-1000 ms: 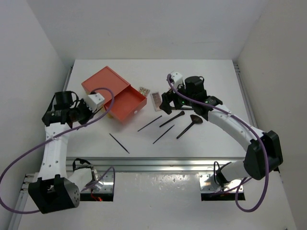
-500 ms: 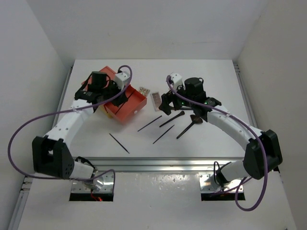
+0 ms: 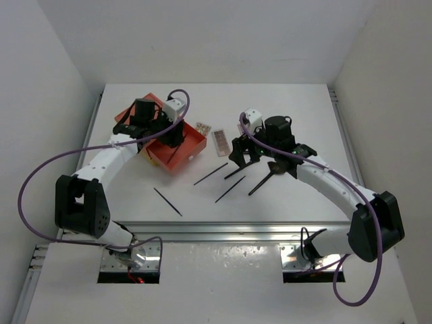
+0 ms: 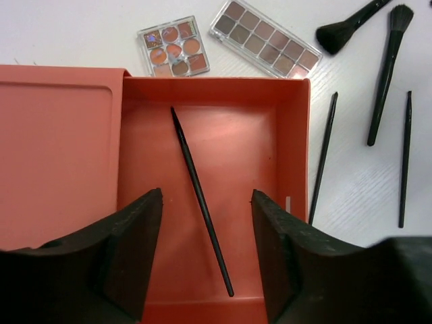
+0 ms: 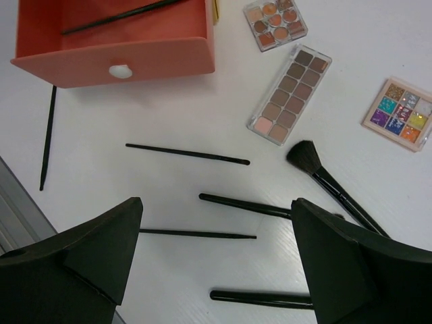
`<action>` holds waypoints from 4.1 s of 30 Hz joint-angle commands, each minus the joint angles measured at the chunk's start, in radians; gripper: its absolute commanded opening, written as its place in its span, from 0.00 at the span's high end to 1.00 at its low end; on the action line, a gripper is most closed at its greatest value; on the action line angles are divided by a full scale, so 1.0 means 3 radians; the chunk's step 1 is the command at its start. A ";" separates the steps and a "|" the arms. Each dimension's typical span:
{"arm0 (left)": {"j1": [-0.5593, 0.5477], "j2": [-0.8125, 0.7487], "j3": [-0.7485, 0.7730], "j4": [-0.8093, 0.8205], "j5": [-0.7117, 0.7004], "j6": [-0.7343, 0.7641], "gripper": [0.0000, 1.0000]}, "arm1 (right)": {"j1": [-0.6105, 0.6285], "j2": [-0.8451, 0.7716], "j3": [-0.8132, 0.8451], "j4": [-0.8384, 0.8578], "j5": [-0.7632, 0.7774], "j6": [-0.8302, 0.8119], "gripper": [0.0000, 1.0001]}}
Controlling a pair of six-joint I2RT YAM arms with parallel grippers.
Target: Organize the makeup
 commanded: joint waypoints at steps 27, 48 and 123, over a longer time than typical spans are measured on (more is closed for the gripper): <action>-0.0664 -0.0397 -0.0846 -0.2437 0.0086 0.5254 0.55 | 0.0000 -0.0573 -0.0416 -0.0643 0.1186 0.0625 0.08; -0.0807 0.0432 -0.1404 -0.1680 -0.0456 0.4912 0.83 | 0.0108 -0.0972 -0.0708 -0.0705 0.1426 0.0527 0.08; 0.0001 0.0448 0.1638 -0.1138 -0.0125 0.0545 0.01 | -0.0332 0.1518 0.0187 -0.1472 0.2122 0.3140 0.47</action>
